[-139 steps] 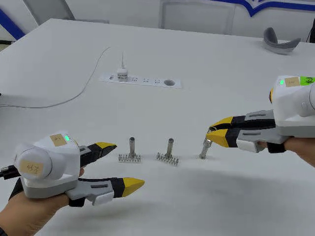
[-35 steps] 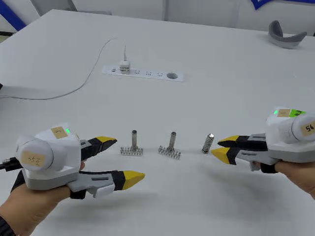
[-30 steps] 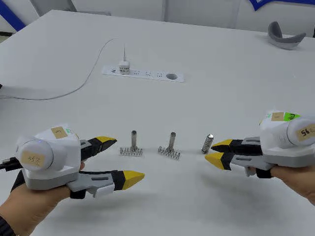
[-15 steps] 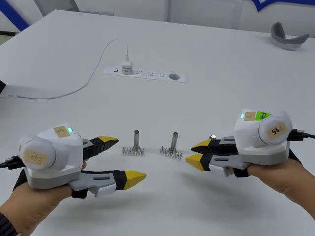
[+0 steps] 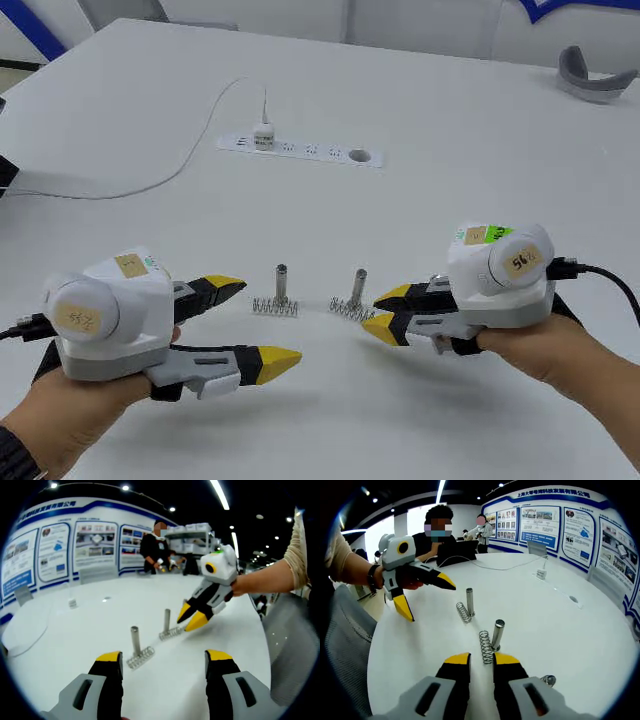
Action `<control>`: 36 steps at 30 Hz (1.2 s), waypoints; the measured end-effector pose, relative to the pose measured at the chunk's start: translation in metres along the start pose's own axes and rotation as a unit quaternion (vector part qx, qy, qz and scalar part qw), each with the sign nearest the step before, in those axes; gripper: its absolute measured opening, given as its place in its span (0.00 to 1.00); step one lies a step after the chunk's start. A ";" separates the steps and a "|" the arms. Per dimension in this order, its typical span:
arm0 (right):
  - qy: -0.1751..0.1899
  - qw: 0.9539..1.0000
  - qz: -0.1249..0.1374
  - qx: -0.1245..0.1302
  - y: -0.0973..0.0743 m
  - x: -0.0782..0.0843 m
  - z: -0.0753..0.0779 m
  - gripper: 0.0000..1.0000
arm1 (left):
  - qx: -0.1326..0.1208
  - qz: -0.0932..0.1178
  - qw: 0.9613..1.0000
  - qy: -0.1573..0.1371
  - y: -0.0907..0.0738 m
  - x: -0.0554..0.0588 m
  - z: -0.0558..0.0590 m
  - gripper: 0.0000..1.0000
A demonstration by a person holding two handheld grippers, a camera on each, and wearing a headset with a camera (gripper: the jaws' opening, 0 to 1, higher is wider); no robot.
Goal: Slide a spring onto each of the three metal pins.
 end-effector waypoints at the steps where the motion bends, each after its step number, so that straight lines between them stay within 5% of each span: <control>1: 0.000 1.000 -0.002 0.002 0.001 0.001 0.002 0.18 | 0.000 0.000 1.000 0.000 0.000 0.000 0.000 0.67; 21: -0.010 1.000 -0.026 -0.007 0.018 0.010 0.005 0.14 | -0.001 -0.005 1.000 -0.004 -0.002 0.006 0.001 0.67; 36: 0.000 0.999 -0.036 -0.014 0.015 0.010 0.000 0.11 | 0.005 -0.008 1.000 -0.006 -0.004 0.010 0.002 0.67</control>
Point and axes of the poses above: the centre of the closed fingertips' face, and the gripper's own axes: y roughly forward along the fingers, z roughly to its right, x roughly out of its underside, the point moved 3 cm from there along -y, roughly backward along the fingers, and after that the axes turned 1 degree about x, right-handed, at the moved point
